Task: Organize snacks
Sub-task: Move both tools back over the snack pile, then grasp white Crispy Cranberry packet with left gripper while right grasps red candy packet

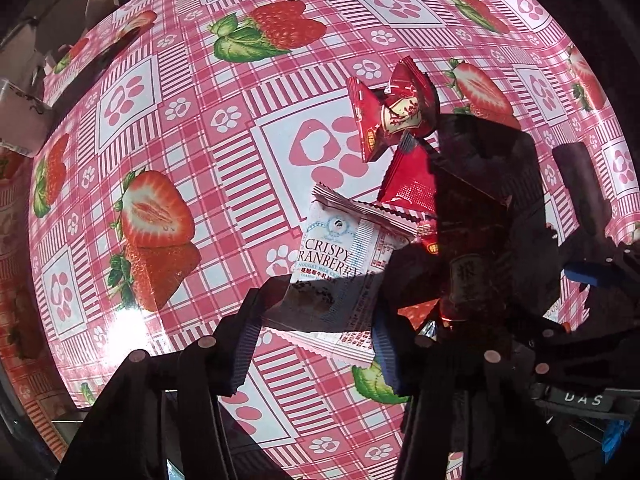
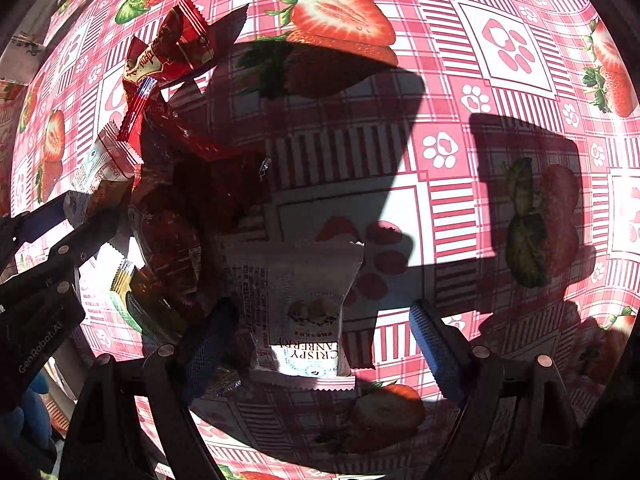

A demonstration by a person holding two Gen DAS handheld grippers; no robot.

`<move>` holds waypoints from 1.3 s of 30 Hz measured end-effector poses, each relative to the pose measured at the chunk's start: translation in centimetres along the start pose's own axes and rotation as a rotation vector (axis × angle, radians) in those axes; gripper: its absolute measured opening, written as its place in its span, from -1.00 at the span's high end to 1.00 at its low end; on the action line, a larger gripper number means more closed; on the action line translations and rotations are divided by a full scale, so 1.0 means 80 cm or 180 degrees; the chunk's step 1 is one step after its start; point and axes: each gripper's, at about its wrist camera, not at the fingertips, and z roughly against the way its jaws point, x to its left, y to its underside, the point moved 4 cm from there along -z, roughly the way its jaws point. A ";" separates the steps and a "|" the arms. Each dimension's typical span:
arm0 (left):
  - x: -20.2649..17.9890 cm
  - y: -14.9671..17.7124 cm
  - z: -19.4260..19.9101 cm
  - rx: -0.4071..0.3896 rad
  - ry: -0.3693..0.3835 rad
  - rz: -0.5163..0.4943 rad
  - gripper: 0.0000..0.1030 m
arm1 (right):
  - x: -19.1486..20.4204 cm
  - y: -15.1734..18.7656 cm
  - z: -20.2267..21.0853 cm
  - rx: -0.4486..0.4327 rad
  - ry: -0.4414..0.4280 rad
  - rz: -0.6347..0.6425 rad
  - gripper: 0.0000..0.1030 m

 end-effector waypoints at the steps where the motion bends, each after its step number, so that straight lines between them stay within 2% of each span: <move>1: 0.003 0.009 0.000 0.0008 0.0001 0.0038 -0.08 | 0.003 0.009 0.000 -0.0005 0.0031 0.0013 -0.73; 5: 0.011 0.061 0.002 0.0102 0.0038 0.0278 -0.08 | -0.011 0.016 0.001 -0.0110 0.0159 0.0174 -0.73; 9: 0.012 0.116 0.004 0.0193 -0.0032 0.0380 -0.14 | -0.036 -0.001 0.018 -0.0286 0.0487 0.0170 -0.73; 10: 0.014 0.123 0.004 0.0200 -0.0055 0.0400 -0.15 | -0.038 -0.002 0.023 -0.0305 0.0405 0.0130 -0.73; 13: 0.018 0.130 0.006 0.0169 -0.0122 0.0400 -0.23 | -0.022 0.003 0.042 -0.0400 -0.0076 0.0119 -0.73; 16: 0.024 0.118 0.006 0.0150 -0.0163 0.0375 -0.42 | 0.012 0.008 0.044 -0.0362 -0.0380 0.0169 -0.73; 20: 0.032 0.100 -0.001 0.0198 -0.0150 0.0426 -0.51 | 0.047 0.005 0.031 -0.0235 -0.0554 0.0148 -0.72; 21: 0.034 0.097 -0.001 0.0192 -0.0136 0.0439 -0.51 | 0.057 0.005 0.025 -0.0197 -0.0553 0.0165 -0.50; 22: 0.036 0.097 -0.002 0.0191 -0.0124 0.0440 -0.51 | 0.062 0.006 0.020 -0.0157 -0.0552 0.0189 -0.16; 23: 0.028 0.092 -0.005 0.0191 -0.0118 0.0436 -0.51 | 0.067 0.005 0.017 -0.0149 -0.0473 0.0213 -0.14; 24: 0.026 0.090 -0.008 0.0194 -0.0116 0.0438 -0.51 | 0.066 0.002 0.010 -0.0180 -0.0417 0.0244 -0.02; 25: 0.027 0.089 -0.008 0.0196 -0.0107 0.0447 -0.49 | 0.069 0.002 0.010 -0.0202 -0.0395 0.0284 0.37; 28: 0.017 0.094 -0.006 0.0164 -0.0041 0.0416 -0.17 | 0.080 0.003 0.016 -0.0212 -0.0387 0.0329 0.37; 29: 0.013 0.096 -0.003 0.0154 -0.0034 0.0376 0.06 | 0.084 -0.001 0.021 -0.0221 -0.0410 0.0330 0.37; 30: 0.005 0.100 0.000 0.0154 -0.0038 0.0334 0.18 | 0.082 -0.001 0.027 -0.0233 -0.0425 0.0335 0.37; 33: -0.019 0.121 0.007 0.0192 0.0003 0.0330 0.18 | 0.074 0.003 0.045 -0.0272 -0.0494 0.0344 0.37; 39: -0.039 0.169 0.007 0.0314 0.0066 0.0271 0.18 | 0.041 0.042 0.069 -0.0323 -0.0639 0.0264 0.37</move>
